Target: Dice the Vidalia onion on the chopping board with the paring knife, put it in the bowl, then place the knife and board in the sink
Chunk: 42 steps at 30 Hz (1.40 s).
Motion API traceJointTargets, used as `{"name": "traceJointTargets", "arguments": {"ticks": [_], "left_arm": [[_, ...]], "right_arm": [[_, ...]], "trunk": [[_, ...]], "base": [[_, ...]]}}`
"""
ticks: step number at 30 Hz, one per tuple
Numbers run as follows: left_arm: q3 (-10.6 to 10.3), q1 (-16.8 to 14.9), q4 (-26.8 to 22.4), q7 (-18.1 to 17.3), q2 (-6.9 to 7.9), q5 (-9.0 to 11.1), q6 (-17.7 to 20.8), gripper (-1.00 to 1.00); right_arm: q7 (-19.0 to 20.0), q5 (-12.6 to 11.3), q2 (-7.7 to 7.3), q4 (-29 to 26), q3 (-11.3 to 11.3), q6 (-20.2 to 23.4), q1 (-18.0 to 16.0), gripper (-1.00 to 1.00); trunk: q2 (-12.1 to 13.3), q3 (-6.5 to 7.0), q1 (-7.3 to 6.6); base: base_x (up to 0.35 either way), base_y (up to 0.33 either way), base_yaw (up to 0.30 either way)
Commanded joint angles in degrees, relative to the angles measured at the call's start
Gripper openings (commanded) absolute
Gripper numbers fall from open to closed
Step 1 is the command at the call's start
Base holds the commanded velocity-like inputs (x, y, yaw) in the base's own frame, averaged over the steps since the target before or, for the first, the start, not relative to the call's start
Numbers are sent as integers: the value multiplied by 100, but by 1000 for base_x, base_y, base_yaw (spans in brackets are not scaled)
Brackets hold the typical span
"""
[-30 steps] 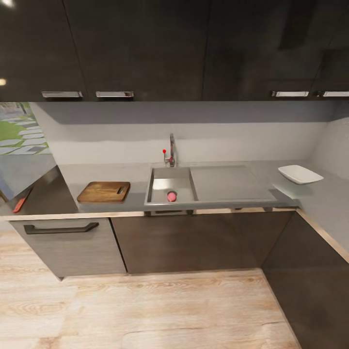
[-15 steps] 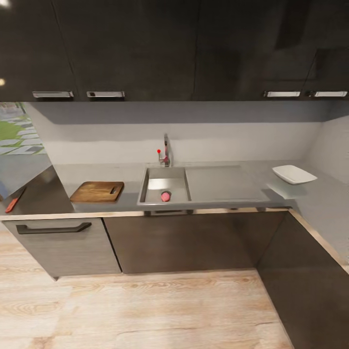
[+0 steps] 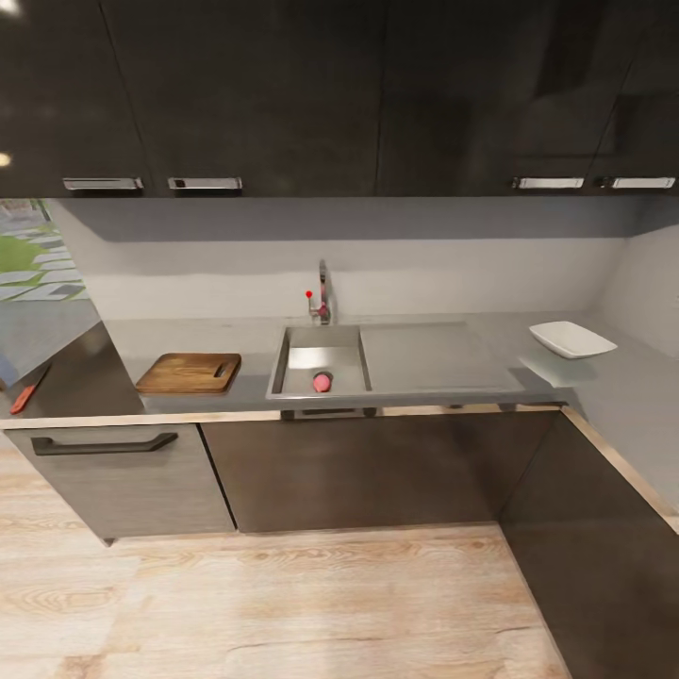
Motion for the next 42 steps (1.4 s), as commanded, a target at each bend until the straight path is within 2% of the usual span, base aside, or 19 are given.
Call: {"name": "traceJointTargets", "arguments": {"ticks": [1, 5, 10, 11, 13, 15, 18, 20, 21, 25, 33, 34, 37, 40, 42], "left_arm": [[1, 0, 1, 1, 0, 8, -59, 100], [8, 0, 25, 1, -7, 10, -105, 100], [15, -61, -33, 15, -195, -47, -40, 100], [13, -235, -113, 17, -272, -65, 147, 100], [12, -410, -207, 15, -332, -74, 435, 100], [3, -702, -482, 8, -404, -81, 1077, 100], [-2, -842, -837, 4, -445, -81, 1518, 100], [-15, -905, -1587, 2, -466, -78, 1912, 100], [-22, -914, -1775, 2, -469, -77, 2018, 100], [-240, -950, -3127, 3, -495, -76, 3113, 100], [-473, -1011, -4810, 8, -523, -70, 4225, 100], [-644, -1201, -5032, 11, -577, -68, 4524, 100], [-762, -1437, -5103, 15, -641, -69, 4664, 100], [-827, -1890, -5135, 23, -741, -54, 4771, 100], [-835, -2051, -5141, 25, -762, -49, 4868, 100]], "right_arm": [[-48, -24, -8, -14, 49, -7, 0, 100], [-48, -24, -8, -4, 49, -4, 0, 100], [-48, -27, 10, 8, 53, 11, 1, 100], [-48, -30, 37, 39, 56, 25, 0, 100], [-48, -31, 60, 81, 56, 30, 0, 100], [-48, -34, 93, 118, 57, 32, 0, 100], [-48, -33, 106, 127, 57, 33, 0, 100], [-48, -33, 110, 129, 57, 33, 0, 100], [-48, -33, 109, 128, 57, 33, 0, 100], [-48, -33, 108, 120, 57, 33, 0, 100], [-48, -33, 107, 118, 57, 33, 0, 100], [-48, -33, 107, 118, 57, 33, 0, 100], [-48, -33, 107, 118, 57, 33, 0, 100], [-48, -33, 107, 118, 57, 33, 0, 100], [-48, -33, 107, 118, 56, 33, 0, 100]], "trunk": [[-7, -7, 2], [-7, -7, 2], [-7, -7, 2], [-7, -7, 2], [-7, -7, 2], [-7, -7, 2], [-7, -7, 2], [-7, -7, 2], [-7, -7, 2], [-7, -7, 2], [-7, -7, 2], [-7, -7, 2], [-7, -7, 2], [-7, -7, 2], [-7, -7, 2]], "base": [[0, 0, 0], [0, 0, 0], [0, 0, 0], [0, 0, 0], [0, 0, 0], [0, 0, 0], [0, 0, 0], [0, 0, 0], [0, 0, 0], [0, 0, 0], [0, 0, 0], [0, 0, 0], [0, 0, 0], [0, 0, 0], [0, 0, 0]]}}
